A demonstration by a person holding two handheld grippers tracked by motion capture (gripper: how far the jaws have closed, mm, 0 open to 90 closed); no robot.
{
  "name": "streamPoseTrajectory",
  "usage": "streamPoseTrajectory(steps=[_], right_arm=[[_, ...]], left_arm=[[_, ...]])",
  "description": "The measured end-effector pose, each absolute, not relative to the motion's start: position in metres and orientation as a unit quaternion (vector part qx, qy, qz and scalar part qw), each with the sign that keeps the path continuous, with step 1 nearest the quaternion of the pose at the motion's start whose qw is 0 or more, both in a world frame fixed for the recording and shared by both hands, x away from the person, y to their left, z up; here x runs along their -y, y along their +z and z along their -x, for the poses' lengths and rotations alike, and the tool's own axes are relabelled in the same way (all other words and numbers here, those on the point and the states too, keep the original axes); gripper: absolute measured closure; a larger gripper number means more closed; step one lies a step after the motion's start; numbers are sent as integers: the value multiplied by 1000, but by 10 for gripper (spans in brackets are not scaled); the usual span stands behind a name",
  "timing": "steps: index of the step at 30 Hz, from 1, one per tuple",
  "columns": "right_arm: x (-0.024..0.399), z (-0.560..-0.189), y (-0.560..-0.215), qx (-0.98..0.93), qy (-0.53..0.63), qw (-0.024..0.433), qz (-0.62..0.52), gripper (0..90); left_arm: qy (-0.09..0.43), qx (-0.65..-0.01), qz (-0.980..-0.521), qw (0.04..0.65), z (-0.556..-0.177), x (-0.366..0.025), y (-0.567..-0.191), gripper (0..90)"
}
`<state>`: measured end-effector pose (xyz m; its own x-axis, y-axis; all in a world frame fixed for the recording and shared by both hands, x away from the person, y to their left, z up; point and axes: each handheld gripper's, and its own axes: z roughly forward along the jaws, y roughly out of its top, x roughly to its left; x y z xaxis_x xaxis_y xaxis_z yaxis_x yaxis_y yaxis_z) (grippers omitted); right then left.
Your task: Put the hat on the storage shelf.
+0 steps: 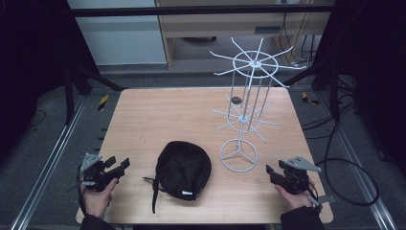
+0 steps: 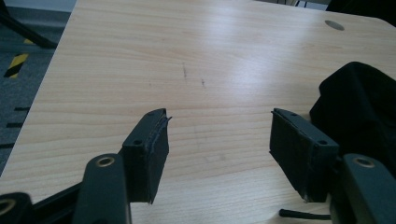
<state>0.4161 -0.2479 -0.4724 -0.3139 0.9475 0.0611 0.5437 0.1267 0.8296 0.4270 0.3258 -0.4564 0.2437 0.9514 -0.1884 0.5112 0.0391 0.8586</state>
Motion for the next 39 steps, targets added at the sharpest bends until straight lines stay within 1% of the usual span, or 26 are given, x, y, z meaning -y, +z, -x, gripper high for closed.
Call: streamPoseTrajectory(steps=[6,7,26,32,36,39], right_arm=[[237,-411,-469,-722,410,231,-508,476],[230,-410,-468,-727,411,219,-504,479],[168,-413,-439,-755,447,199,-436,448],[146,-418,-431,-768,449,189,-415,454],[139,-420,-430,-771,450,185,-411,465],[127,-425,-429,-774,450,179,-408,468]], left_arm=[[233,-553,-653,462,-422,-319,-453,370],[234,-545,-655,469,-419,-316,-450,371],[229,-515,-672,480,-419,-296,-439,381],[228,-499,-681,486,-423,-285,-428,391],[226,-492,-686,486,-426,-278,-425,402],[219,-484,-700,478,-430,-266,-427,415]])
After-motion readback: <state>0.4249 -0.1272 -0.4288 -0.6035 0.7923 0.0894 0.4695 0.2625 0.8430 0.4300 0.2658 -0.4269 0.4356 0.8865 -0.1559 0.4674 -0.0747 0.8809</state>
